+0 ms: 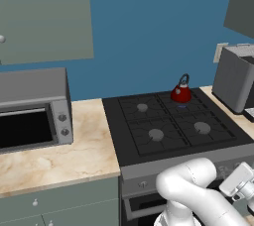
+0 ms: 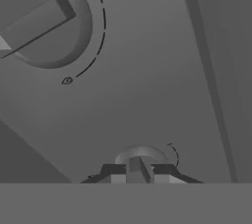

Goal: Lower the heat of the kettle.

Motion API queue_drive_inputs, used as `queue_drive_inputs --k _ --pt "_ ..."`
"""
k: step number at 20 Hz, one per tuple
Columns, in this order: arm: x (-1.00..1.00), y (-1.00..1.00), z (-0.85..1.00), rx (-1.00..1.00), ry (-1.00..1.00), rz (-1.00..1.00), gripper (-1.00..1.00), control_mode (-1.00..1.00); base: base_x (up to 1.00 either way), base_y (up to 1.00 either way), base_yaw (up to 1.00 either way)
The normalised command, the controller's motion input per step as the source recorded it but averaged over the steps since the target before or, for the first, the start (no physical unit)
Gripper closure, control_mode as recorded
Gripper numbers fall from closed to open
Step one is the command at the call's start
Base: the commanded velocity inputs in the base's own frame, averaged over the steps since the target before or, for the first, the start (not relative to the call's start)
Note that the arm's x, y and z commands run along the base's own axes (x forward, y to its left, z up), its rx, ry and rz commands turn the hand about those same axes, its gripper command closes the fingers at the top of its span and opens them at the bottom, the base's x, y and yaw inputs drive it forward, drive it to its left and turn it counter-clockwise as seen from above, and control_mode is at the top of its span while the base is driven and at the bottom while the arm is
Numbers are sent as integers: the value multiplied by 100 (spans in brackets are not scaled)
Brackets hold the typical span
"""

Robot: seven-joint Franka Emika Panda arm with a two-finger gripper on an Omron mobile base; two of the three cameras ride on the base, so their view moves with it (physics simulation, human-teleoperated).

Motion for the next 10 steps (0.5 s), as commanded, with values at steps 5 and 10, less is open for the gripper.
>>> queue_drive_inputs --k 5,10 --pt "0 13 16 13 6 5 100 -100 0 0 0" --pt "0 15 15 12 8 4 100 -100 0 0 0"
